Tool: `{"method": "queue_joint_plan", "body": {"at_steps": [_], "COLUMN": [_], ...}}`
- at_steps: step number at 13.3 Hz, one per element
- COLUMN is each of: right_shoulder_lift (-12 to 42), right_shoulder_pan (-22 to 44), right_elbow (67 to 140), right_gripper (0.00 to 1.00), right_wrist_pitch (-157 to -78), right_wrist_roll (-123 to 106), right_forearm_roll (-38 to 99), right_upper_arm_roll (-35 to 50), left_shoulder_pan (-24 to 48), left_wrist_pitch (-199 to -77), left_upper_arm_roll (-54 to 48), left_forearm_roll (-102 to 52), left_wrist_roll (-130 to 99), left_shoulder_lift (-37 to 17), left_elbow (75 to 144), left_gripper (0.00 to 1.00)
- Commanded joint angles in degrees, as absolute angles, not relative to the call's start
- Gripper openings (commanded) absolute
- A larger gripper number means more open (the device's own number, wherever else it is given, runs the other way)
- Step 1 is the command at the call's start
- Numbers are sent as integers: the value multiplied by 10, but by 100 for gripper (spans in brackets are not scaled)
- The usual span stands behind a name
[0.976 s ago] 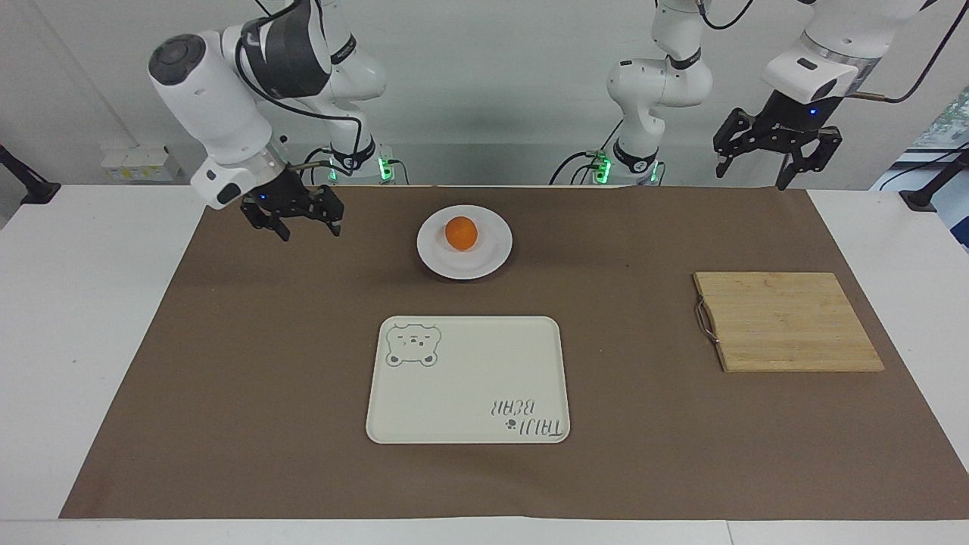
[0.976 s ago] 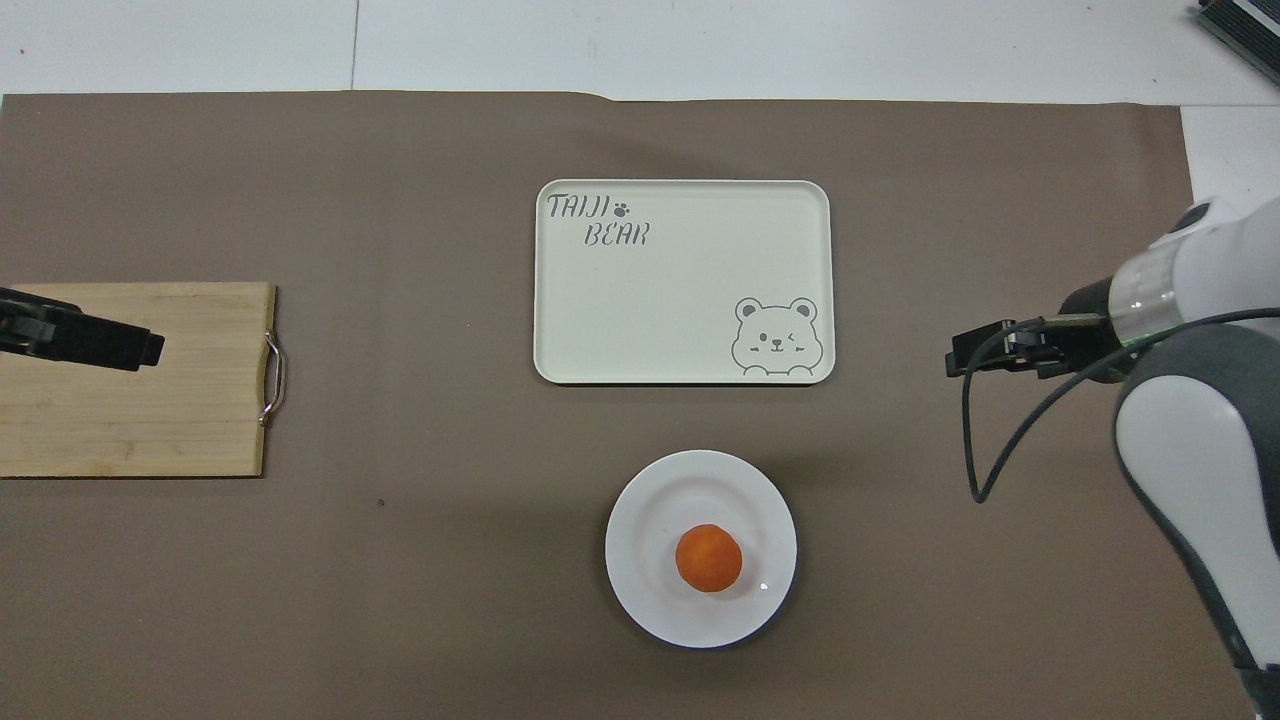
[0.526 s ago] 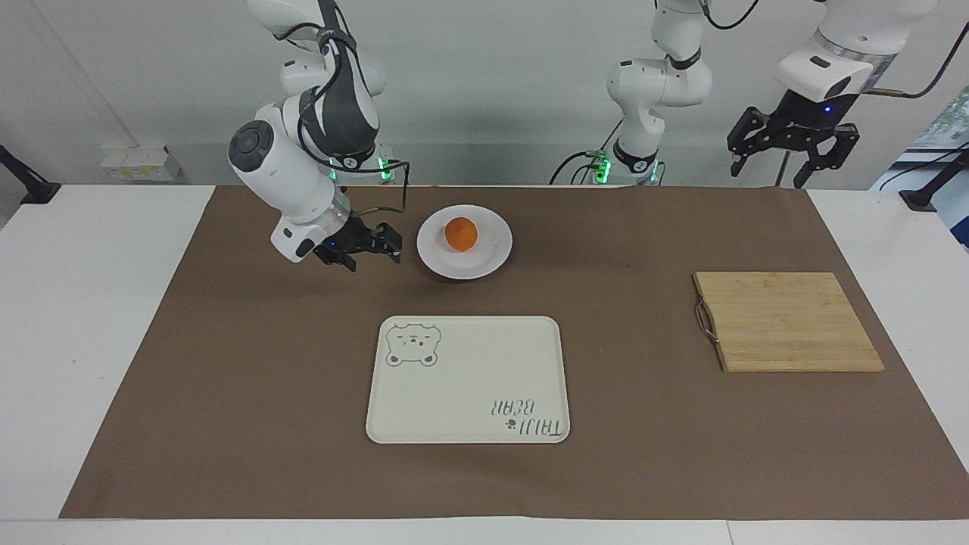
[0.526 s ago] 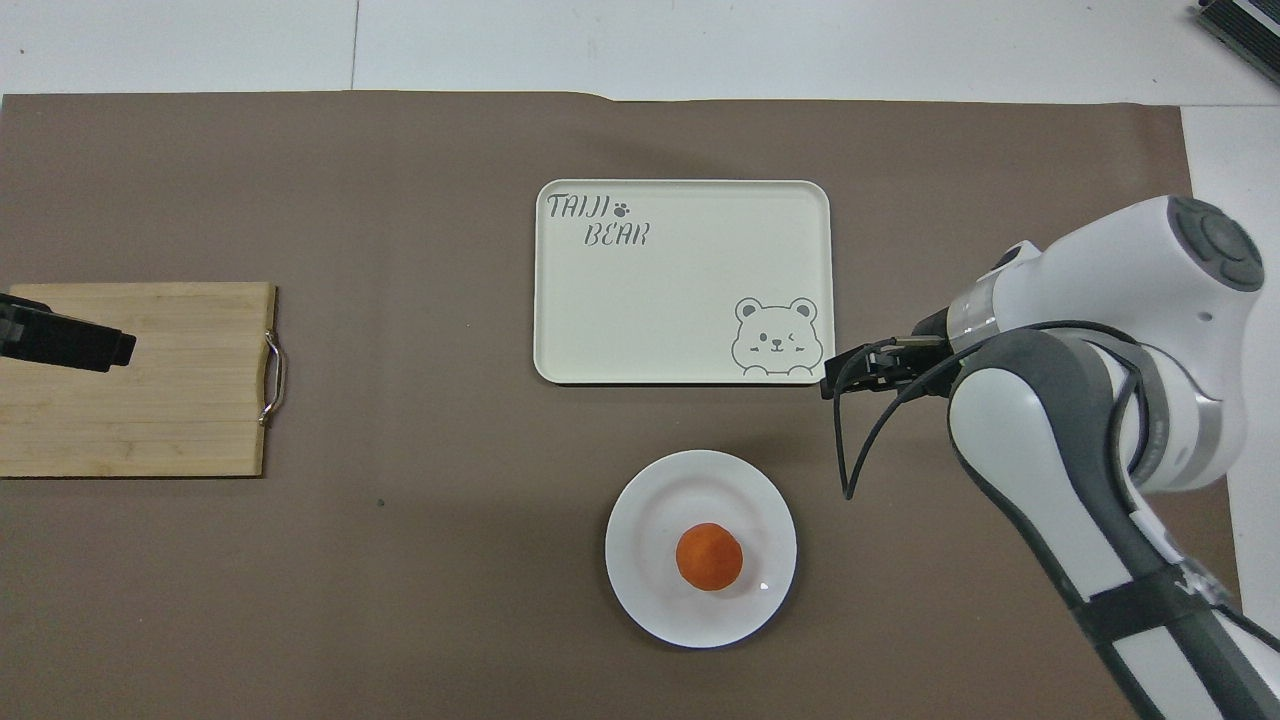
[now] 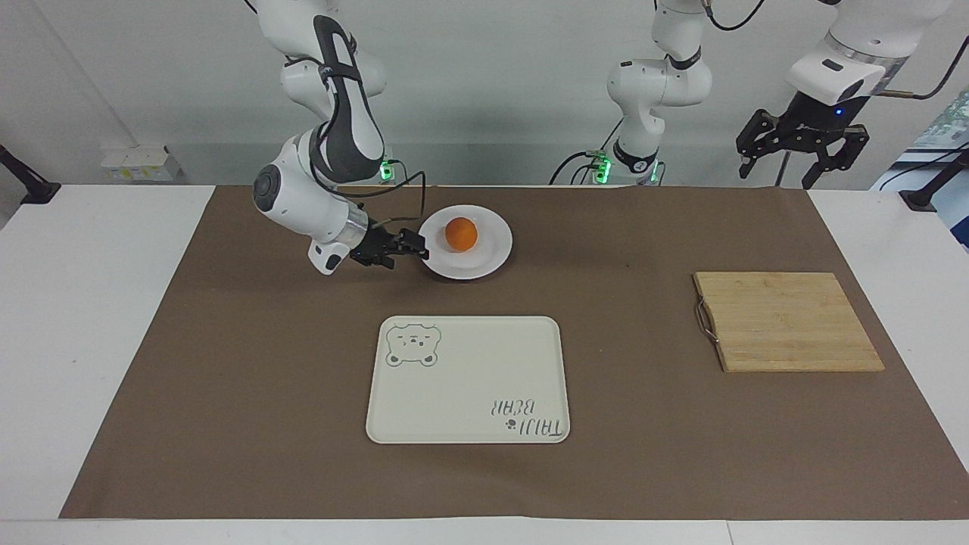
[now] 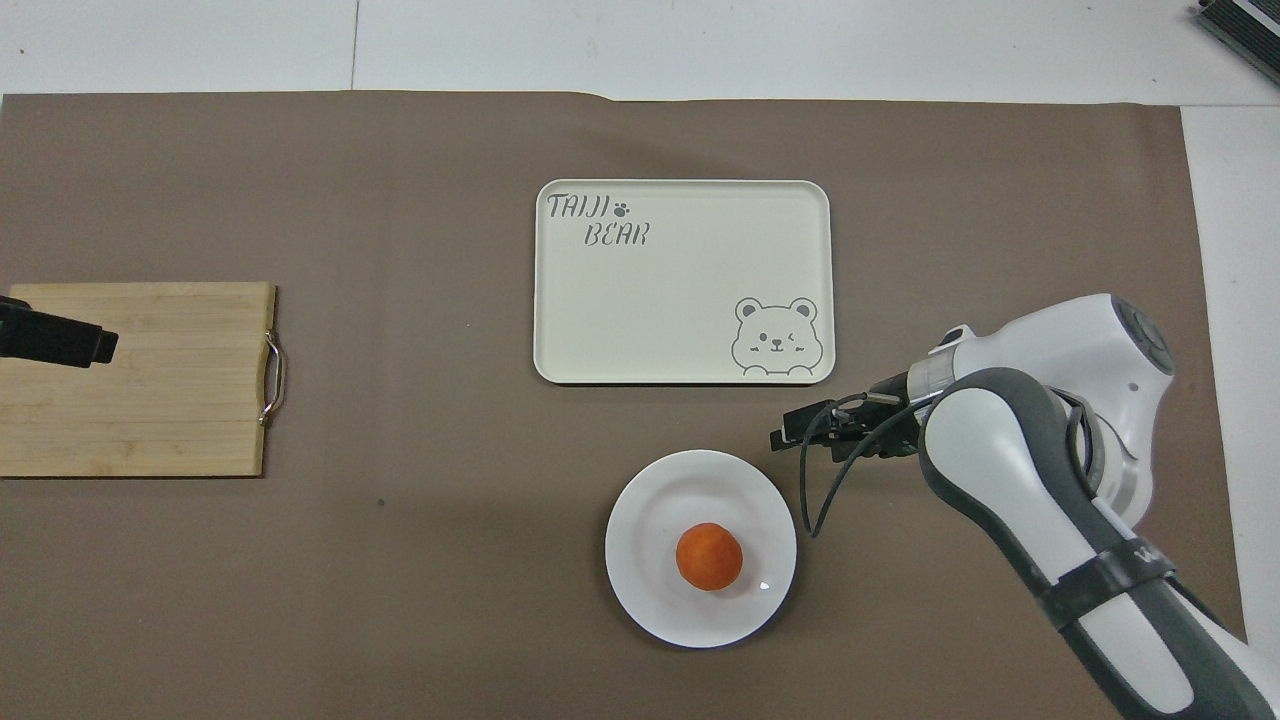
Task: Place orange and plate with both arms
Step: 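Lower the right gripper and grasp the white plate's rim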
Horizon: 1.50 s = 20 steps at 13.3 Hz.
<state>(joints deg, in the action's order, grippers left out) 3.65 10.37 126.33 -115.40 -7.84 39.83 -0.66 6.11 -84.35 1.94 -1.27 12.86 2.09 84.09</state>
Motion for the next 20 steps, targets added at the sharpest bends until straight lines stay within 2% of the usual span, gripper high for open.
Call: {"method": "queue_joint_plan", "body": {"at_steps": [1, 5, 10, 20], "right_shoulder_lift": [7, 7, -10, -11], "right_shoulder_pan": [102, 97, 95, 99], "right_elbow": [1318, 1372, 1409, 1466], "right_gripper": [100, 100, 100, 100], "right_wrist_pitch": [-1170, -1195, -1196, -1190], "right_wrist_roll": [-119, -198, -212, -237], "right_forearm_roll": [454, 526, 546, 610], "right_upper_arm_roll": [-9, -9, -9, -9], "left_shoulder_pan": [52, 40, 40, 40], "left_wrist_pitch": [-824, -824, -823, -823], "left_upper_arm_roll": [11, 11, 11, 11], "left_forearm_roll": [-1, 1, 2, 1], "left_wrist_roll": [133, 134, 134, 134], "left_shoulder_lift": [15, 21, 21, 21], "left_elbow": [822, 830, 830, 830], "left_gripper": [100, 100, 100, 100]}}
